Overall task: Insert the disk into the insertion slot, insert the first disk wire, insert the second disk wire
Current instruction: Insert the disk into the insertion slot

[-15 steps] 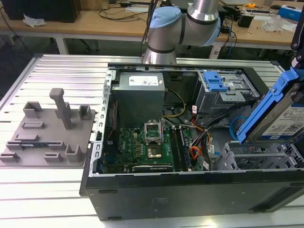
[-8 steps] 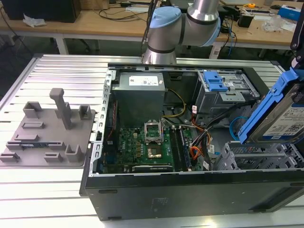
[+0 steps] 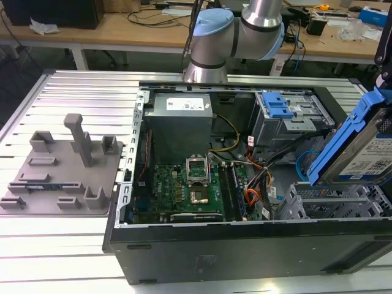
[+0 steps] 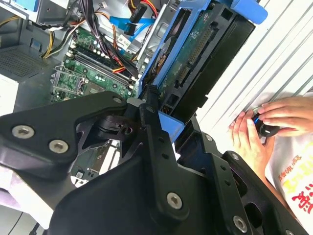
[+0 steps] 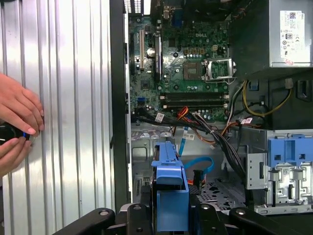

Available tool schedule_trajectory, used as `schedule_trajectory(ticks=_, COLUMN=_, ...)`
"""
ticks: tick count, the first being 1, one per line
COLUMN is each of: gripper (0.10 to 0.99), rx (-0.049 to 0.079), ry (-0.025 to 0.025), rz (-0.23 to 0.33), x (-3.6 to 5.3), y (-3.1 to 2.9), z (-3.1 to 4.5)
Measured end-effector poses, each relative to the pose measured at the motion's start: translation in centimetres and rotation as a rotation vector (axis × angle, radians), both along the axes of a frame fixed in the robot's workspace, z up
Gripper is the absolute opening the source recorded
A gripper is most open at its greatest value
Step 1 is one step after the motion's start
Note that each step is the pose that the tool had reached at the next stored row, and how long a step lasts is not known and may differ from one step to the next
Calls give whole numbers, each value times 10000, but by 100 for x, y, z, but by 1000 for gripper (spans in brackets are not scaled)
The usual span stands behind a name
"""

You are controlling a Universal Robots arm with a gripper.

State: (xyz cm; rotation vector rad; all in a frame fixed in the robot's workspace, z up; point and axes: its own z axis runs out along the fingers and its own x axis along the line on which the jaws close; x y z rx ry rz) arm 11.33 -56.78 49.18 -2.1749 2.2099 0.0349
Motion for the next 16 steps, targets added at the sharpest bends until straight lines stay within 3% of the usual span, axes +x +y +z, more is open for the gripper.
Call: schedule_trajectory(ticks=16, gripper=365, rx=-50, ry=0, rz=0, x=0, y=126, z=-31)
